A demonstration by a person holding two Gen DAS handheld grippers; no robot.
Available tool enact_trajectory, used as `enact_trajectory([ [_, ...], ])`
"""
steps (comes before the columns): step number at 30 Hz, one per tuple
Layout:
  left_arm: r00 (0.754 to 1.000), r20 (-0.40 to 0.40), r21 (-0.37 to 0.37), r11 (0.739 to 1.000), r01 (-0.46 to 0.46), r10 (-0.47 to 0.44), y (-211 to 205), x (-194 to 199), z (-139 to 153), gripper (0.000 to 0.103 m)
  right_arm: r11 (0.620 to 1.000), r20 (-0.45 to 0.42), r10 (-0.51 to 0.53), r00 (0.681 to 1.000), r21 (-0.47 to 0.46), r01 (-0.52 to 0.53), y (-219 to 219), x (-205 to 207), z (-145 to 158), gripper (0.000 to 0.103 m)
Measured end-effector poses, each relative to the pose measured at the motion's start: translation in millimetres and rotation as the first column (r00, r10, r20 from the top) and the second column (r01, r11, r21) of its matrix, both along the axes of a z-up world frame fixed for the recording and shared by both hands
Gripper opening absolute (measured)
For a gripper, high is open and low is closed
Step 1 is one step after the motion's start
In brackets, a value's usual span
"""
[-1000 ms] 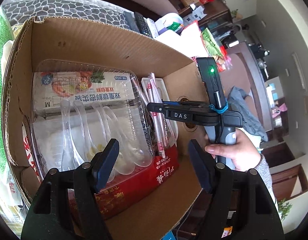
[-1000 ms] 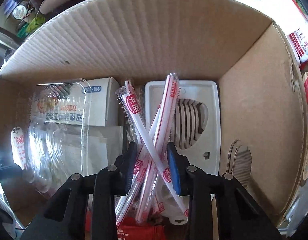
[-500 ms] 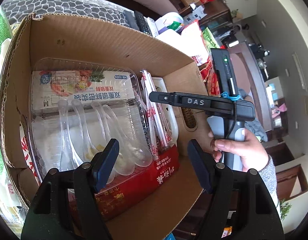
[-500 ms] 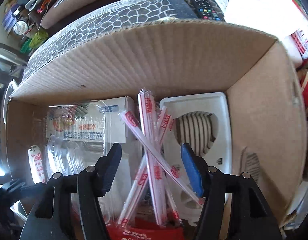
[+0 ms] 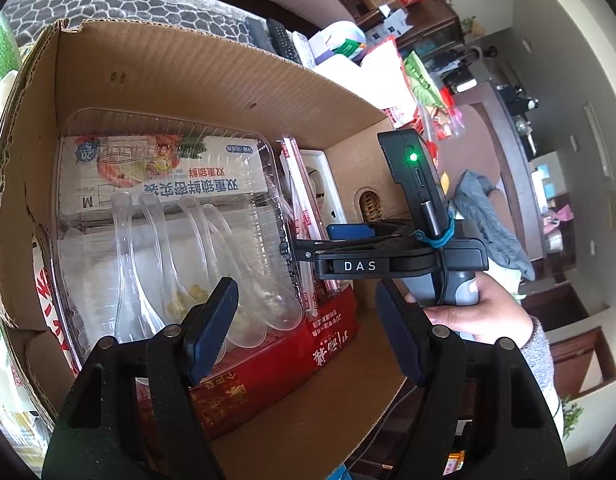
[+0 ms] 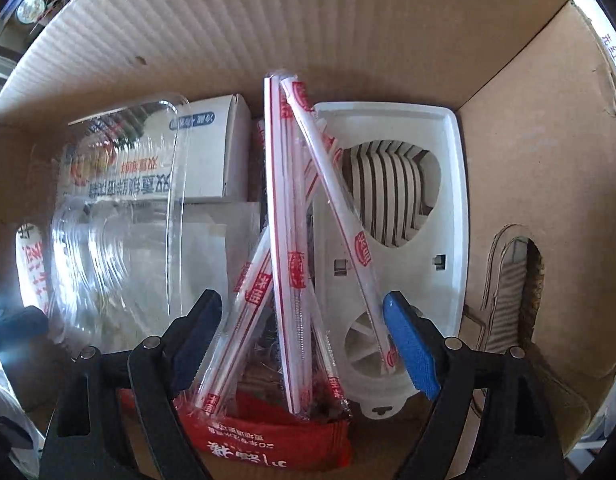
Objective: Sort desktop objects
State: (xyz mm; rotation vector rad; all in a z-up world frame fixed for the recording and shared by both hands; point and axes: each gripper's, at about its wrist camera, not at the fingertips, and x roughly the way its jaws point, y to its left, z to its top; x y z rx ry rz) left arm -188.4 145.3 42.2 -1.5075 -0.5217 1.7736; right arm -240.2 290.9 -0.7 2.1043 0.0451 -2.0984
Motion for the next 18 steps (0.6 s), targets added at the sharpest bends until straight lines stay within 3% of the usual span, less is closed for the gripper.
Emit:
enact_trajectory([
  [1,1.000,0.001,0.002,1.000,-0.002,0.002,-0.1,-0.3,-0.2,0.068,1.000,-0.008,0.003,1.000,-0.014,-0.003,-0.3,0.3,2.3,0.071],
  [2,1.000,0.002,0.005,1.000,-0.002,0.002,0.0,-1.2,-0.8,0.068,1.000,-0.016,0.002,1.000,-0.022,-0.002,0.8,2.0,5.9,0.053],
  [4,1.000,0.004,0.006,1.000,-0.001,0.001,0.1,-1.5,-1.5,0.068,0.999,-0.019,-0.004,1.000,-0.036,0.003,1.1,0.2,11.7,0.039],
  [7,1.000,0.005,0.007,1.000,-0.004,0.003,0.1,-1.5,-1.5,0.068,0.998,-0.023,-0.018,1.000,-0.052,0.016,1.4,-3.8,17.7,0.030],
  [11,1.000,0.004,0.008,1.000,-0.007,0.007,-0.5,-1.0,-1.4,0.068,0.975,0.005,-0.131,0.991,-0.180,0.130,10.6,-15.4,16.1,0.028],
  [18,1.000,0.009,0.015,1.000,-0.005,0.005,0.0,-2.2,-1.9,0.068,0.964,0.064,-0.177,0.982,-0.191,0.186,3.4,-20.4,1.0,0.031],
])
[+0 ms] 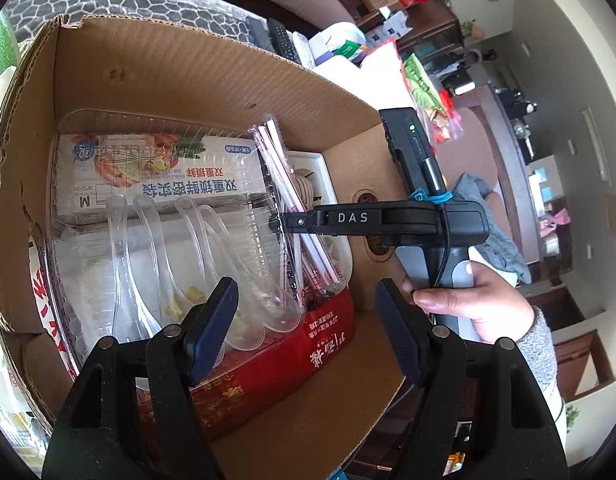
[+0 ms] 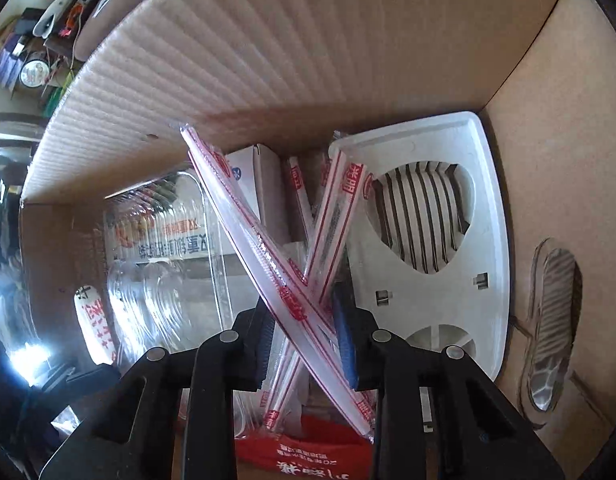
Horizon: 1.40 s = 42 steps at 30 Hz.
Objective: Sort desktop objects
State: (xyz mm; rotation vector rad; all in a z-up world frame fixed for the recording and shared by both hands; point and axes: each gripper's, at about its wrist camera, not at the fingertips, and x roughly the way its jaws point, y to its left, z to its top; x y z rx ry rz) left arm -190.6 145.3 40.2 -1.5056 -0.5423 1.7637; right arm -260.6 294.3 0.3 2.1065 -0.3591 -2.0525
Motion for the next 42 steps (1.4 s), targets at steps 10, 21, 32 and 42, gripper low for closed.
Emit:
enact_trajectory([
  [10,1.000,-0.003,-0.014,1.000,-0.001,0.001,1.8,-0.4,1.7,0.068,0.989,-0.151,0.060,0.987,0.139,-0.039,-0.9,3.7,45.1,0.052],
  [21,0.995,-0.092,-0.118,0.993,0.015,-0.026,7.0,11.6,29.4,0.086,0.992,-0.171,0.049,0.984,0.122,-0.028,25.5,32.7,45.1,0.062],
  [32,0.986,-0.165,-0.196,0.980,-0.021,-0.012,-5.3,33.2,59.1,0.103,0.987,-0.274,0.053,0.960,0.158,-0.009,-2.5,44.1,78.3,0.083],
  [42,0.971,-0.234,-0.293,0.956,-0.026,-0.045,-12.0,62.1,77.6,0.103,0.987,-0.322,0.039,0.946,0.159,0.014,0.1,91.7,105.1,0.095],
])
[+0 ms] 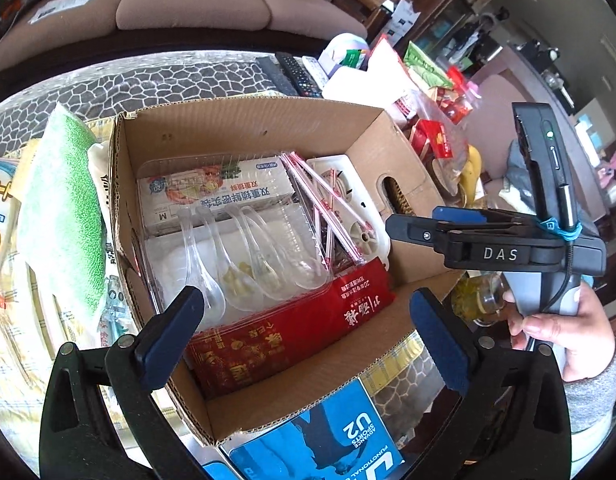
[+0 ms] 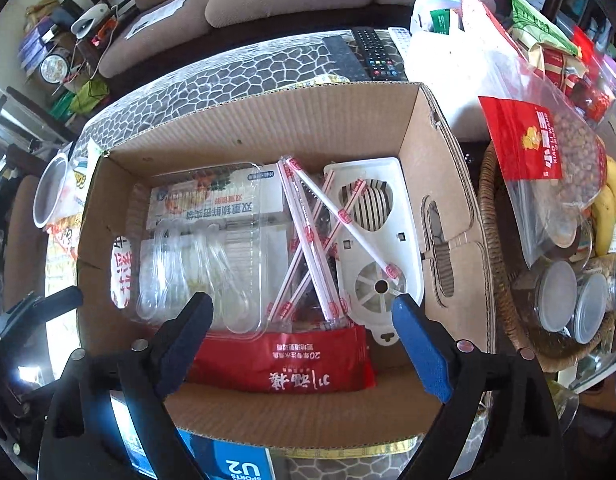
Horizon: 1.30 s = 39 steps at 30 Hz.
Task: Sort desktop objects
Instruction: 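Withdraw both tools from the box back over the table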
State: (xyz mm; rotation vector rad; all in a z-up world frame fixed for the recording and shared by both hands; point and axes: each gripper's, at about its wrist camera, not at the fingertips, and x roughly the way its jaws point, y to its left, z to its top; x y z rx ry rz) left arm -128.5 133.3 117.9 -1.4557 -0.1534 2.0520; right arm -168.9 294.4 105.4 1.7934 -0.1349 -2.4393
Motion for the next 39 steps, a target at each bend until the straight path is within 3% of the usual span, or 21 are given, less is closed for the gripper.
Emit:
enact_trajectory([
  [3,1.000,-0.030,-0.025,1.000,-0.004,0.003,-5.4,9.3,8.8,0.103,1.000,-0.034,-0.006,0.999,0.006,0.007,-4.0,12.1,8.0,0.103],
  [12,0.994,-0.097,-0.079,0.995,-0.053,0.045,-40.5,40.7,26.2,0.103,0.997,-0.127,0.038,0.991,0.076,-0.028,-39.4,53.6,25.3,0.103],
  [19,0.982,-0.155,-0.134,0.982,-0.130,0.108,-80.2,72.0,23.4,0.103,0.999,-0.189,0.049,0.981,0.031,-0.044,-72.2,87.8,25.7,0.103],
  [24,0.964,-0.202,-0.154,0.966,-0.206,0.173,-113.8,93.2,8.7,0.103,0.999,-0.223,0.034,0.974,-0.018,-0.039,-89.2,111.4,14.4,0.103],
  [29,0.942,-0.252,-0.200,0.940,-0.275,0.222,-136.4,115.2,-22.6,0.103,0.998,-0.270,0.061,0.961,0.023,-0.057,-111.0,134.3,-4.8,0.103],
  [39,0.900,-0.286,-0.203,0.897,-0.392,0.329,-154.7,137.3,-66.2,0.103,0.997,-0.358,0.058,0.932,0.065,-0.037,-130.3,157.6,-45.3,0.103],
])
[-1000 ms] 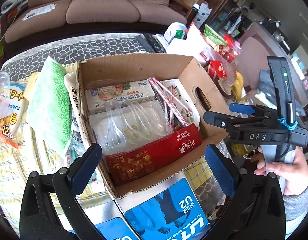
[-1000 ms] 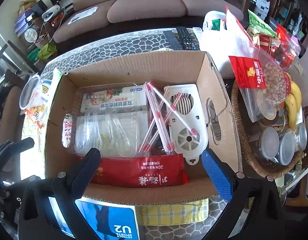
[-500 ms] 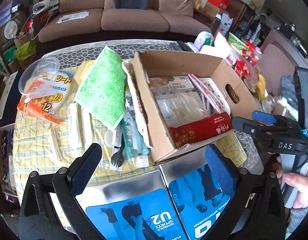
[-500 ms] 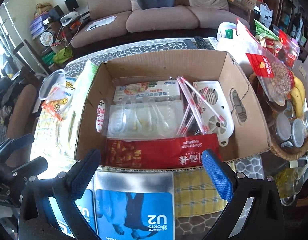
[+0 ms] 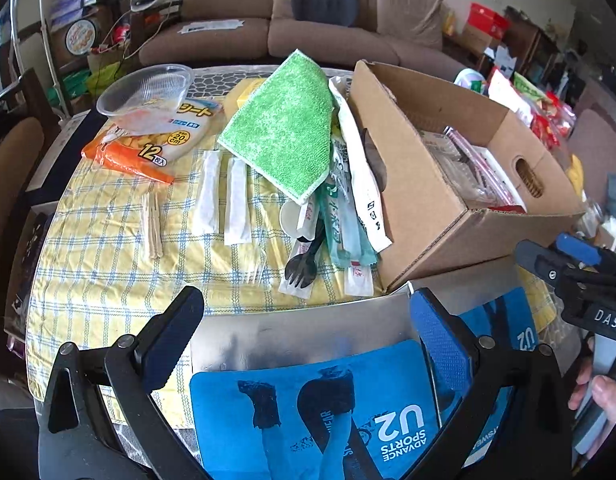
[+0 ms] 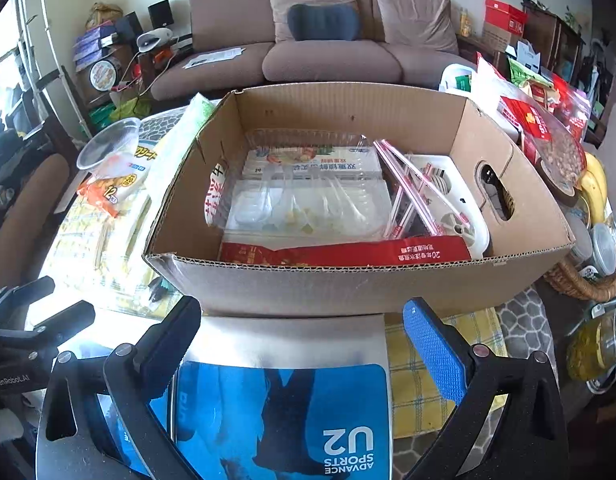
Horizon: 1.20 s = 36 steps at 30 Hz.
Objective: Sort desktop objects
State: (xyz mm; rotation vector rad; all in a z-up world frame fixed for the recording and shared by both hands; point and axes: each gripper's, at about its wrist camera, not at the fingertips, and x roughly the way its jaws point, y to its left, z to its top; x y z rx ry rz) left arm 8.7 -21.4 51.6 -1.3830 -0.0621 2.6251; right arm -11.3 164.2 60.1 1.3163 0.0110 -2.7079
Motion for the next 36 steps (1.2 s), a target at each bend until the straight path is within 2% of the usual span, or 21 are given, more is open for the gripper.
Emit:
enact_trajectory([
  [3,1.000,-0.012,-0.020,1.000,-0.022,0.022,1.4,1.9,-9.1,0.103,1.000,-0.005,-0.006,1.000,-0.012,0.006,-3.3,1.3,-10.9,0.103],
  [6,0.999,0.010,-0.020,0.999,-0.031,0.031,4.2,1.7,-21.8,0.103,1.000,0.005,-0.009,1.000,-0.009,0.009,-6.8,0.3,-24.1,0.103],
  [14,0.998,0.021,-0.053,0.997,-0.062,0.064,11.0,-2.2,-48.1,0.103,0.999,0.037,0.024,0.999,0.036,-0.025,-21.5,-6.8,-54.1,0.103],
  [21,0.993,0.006,-0.109,0.988,-0.114,0.115,18.4,-8.6,-52.4,0.103,0.998,0.047,0.033,0.998,0.051,-0.035,-28.9,-16.4,-65.4,0.103],
  [26,0.991,-0.024,-0.110,0.985,-0.135,0.134,17.6,-8.0,-55.0,0.103,0.998,0.028,0.034,0.999,0.049,-0.036,-28.8,-17.8,-72.0,0.103],
  [36,0.989,-0.021,-0.108,0.983,-0.146,0.144,17.5,-8.5,-55.2,0.103,0.998,0.011,0.031,0.999,0.047,-0.031,-27.2,-17.9,-73.4,0.103],
])
